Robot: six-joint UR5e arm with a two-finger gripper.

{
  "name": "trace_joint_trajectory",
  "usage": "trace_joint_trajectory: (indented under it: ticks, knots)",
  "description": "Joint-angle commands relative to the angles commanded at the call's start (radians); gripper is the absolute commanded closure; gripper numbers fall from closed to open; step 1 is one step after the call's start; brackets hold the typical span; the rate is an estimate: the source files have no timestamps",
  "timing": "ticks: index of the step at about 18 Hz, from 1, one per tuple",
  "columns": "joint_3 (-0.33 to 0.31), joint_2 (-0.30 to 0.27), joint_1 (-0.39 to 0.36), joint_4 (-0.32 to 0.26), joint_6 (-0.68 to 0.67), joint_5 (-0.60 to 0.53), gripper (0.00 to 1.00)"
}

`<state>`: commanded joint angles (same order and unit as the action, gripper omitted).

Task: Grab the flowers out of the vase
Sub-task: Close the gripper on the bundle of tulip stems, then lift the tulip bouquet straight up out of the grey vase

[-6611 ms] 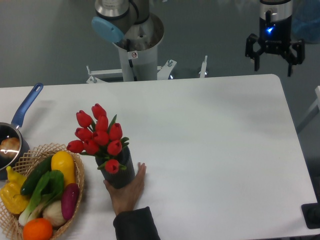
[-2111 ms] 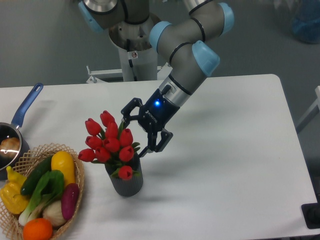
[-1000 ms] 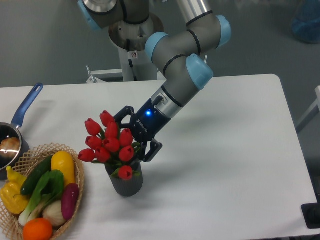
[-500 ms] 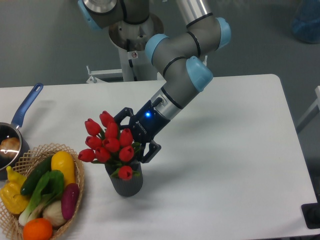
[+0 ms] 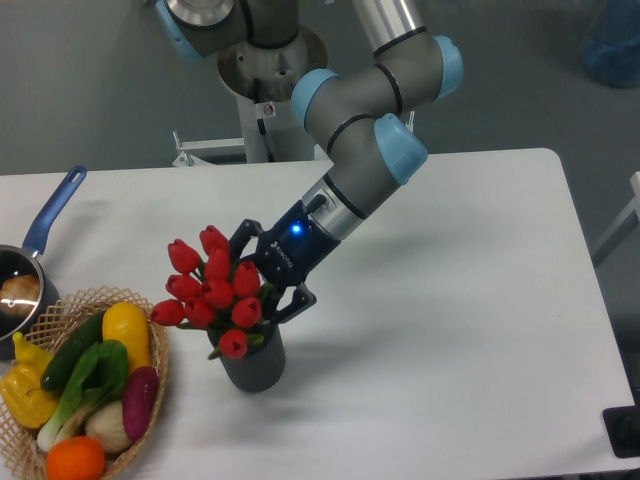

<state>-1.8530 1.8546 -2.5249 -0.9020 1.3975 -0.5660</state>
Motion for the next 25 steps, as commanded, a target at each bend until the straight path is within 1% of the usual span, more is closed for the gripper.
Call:
trace_joint_trajectory:
  ticks: [2, 5, 10, 13, 16, 19, 22, 25]
  knots:
    - [0.0, 0.0, 0.0, 0.0, 0.0, 0.0, 0.43]
    - [0.0, 0.0, -0.003, 0.0, 0.0, 0.0, 0.48]
    - [-0.002, 0.0, -0.009, 0.0, 0.002, 0.008, 0.49]
    - [-0.006, 0.0, -0.018, 0.0, 0.002, 0.072, 0.49]
    - [-0.009, -0.002, -0.02, 0.0, 0.0, 0.078, 0.49]
    - [-0.012, -0.009, -0.021, 0.0, 0.0, 0.081, 0.49]
    - [-0.012, -0.021, -0.021, 0.0, -0.002, 0.13, 0.49]
    - [-0.012, -0.029, -0.023, 0.0, -0.002, 0.137, 0.5]
